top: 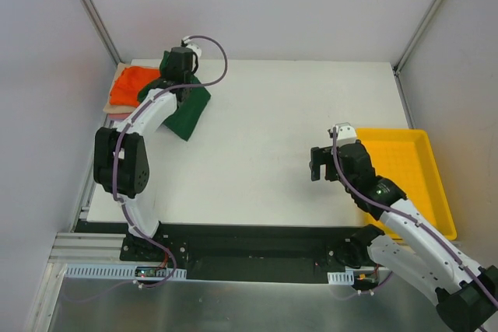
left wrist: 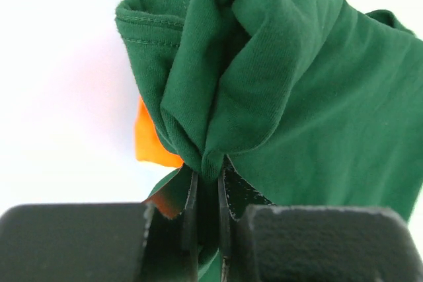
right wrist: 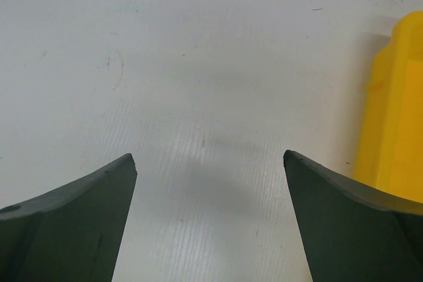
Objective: Fold and stack the t-shirts
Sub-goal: Put the neatly folded tshirt into the corner of the board with the left arm
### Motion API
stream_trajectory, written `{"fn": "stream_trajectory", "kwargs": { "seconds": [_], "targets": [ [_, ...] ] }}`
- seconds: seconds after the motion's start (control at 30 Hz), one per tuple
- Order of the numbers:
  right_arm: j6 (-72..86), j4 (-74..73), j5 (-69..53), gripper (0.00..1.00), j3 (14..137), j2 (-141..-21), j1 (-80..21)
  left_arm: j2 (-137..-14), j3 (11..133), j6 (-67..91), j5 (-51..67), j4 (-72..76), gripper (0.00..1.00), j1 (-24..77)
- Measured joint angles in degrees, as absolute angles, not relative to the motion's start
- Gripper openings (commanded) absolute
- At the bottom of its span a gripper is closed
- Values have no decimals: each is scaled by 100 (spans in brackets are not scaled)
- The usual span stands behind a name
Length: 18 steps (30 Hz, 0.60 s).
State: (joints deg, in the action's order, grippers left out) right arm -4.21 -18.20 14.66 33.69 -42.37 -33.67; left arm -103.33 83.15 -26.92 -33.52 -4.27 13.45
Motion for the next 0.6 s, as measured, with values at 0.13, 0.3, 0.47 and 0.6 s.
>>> {"fn": "stream_trajectory", "kwargs": {
  "seconds": [0.13,0.3,0.47,0.6],
  "targets": [
    [-478,-1822,1555,96,3371,-4359,-3367,-10243,8663,-3140,-3361,-373,0,1341],
    [-517,-1822,1772,96,3374,-4565,-3367,-10195,9120,-3420,-3371,-377,0,1315],
    [-519,-1824,1879,96,3374,-4821,-3367,-10141,9561,-3551,-3350,-370,0,1260],
    [-517,-1824,1903,96,3374,-4888,-3367,-10130,9850,-3516,-3343,-473,0,1146]
  ]
}}
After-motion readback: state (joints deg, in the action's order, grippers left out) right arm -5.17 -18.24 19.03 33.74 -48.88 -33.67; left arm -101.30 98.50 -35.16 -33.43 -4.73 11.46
